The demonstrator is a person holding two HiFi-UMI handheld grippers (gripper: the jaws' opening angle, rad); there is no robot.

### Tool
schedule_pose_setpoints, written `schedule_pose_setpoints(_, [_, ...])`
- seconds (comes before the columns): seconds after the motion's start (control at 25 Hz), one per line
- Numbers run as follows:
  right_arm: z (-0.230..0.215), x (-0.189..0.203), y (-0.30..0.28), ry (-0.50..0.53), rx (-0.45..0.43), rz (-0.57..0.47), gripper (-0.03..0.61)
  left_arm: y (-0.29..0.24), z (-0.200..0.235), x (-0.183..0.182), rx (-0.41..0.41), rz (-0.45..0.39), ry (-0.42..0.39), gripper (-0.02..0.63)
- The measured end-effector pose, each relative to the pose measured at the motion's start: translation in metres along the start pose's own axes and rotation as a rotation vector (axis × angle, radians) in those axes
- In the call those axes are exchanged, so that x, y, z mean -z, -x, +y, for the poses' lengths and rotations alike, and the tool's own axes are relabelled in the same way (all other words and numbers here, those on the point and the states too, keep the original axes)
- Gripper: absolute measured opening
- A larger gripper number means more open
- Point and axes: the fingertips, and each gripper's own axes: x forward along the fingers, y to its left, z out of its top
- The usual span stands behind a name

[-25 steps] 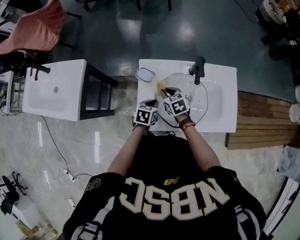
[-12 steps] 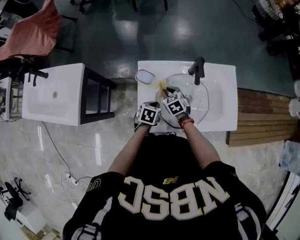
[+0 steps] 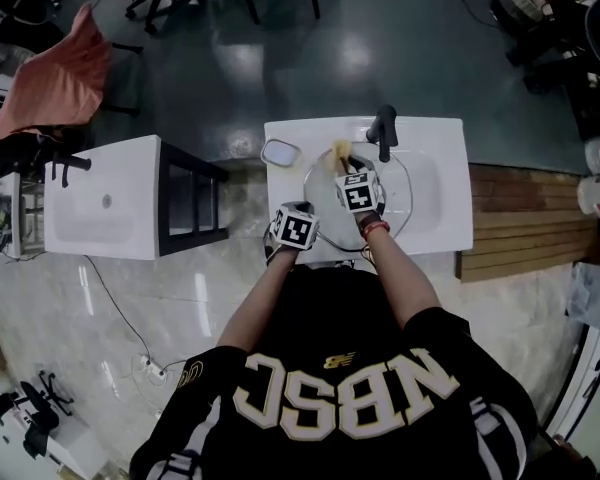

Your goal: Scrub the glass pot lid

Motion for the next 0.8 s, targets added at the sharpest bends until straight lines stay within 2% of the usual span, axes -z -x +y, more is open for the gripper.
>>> schedule_pose_setpoints(0.48, [-0.071, 0.026, 0.031, -0.101, 0.211, -0.001, 0.067, -0.003, -0.002, -0.005, -0.017, -0.026, -0.030, 0.018])
schedule_pose_setpoints(0.64, [-0.087, 0.037, 0.045, -0.077, 0.255, 0.031, 0.066, -0.007, -0.002, -0.007, -0.026, -0.039, -0.041, 0.018])
schedule_pose_setpoints(0.8, [-0.102, 0.050, 0.061, 0.012, 0.305, 0.097, 0.066, -0.006, -0.003, -0.003, -0.032, -0.016, -0.046, 0.018])
